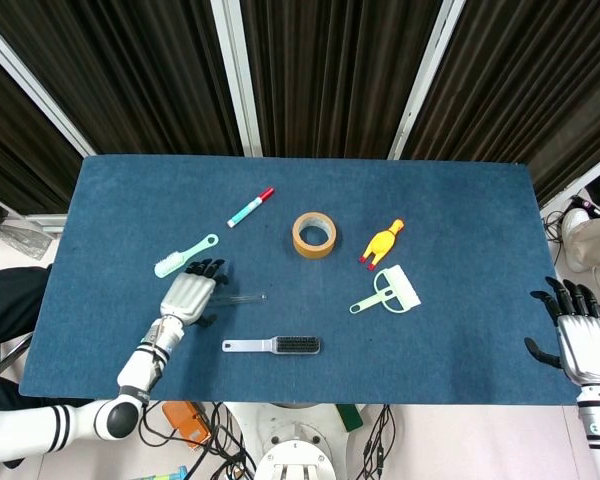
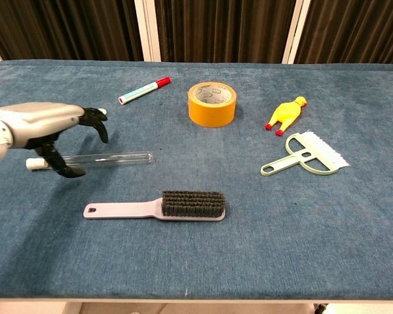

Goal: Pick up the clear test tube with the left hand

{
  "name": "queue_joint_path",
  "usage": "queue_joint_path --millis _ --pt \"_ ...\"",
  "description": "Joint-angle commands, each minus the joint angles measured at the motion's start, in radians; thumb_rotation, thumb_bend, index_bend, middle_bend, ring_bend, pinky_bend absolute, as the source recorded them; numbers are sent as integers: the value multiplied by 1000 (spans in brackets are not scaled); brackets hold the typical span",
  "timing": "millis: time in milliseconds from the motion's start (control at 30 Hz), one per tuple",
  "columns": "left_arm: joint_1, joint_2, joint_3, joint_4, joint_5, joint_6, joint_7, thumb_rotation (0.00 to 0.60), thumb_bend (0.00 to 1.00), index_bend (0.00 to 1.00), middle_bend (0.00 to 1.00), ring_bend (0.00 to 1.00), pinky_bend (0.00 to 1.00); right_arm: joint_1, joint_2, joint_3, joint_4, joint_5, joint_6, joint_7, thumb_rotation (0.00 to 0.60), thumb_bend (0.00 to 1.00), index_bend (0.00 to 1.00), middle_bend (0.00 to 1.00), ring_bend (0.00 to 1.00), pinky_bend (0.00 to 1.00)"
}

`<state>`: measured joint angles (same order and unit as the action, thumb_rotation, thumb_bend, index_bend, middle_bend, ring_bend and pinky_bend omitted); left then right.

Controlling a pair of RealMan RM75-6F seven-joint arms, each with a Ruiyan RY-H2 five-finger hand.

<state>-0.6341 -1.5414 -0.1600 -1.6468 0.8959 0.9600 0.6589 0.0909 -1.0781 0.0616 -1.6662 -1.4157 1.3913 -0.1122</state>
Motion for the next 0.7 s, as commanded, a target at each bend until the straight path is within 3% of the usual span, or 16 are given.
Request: queue_joint_path --millis 33,700 --pt "-17 -17 6 9 -15 7 13 600 233 320 37 0 103 1 0 0 -1 2 -2 -2 600 356 288 144 109 105" --pt "-84 -48 18 40 -78 37 11 600 278 418 70 0 103 5 1 -3 -5 10 -10 -16 600 355 288 141 109 95"
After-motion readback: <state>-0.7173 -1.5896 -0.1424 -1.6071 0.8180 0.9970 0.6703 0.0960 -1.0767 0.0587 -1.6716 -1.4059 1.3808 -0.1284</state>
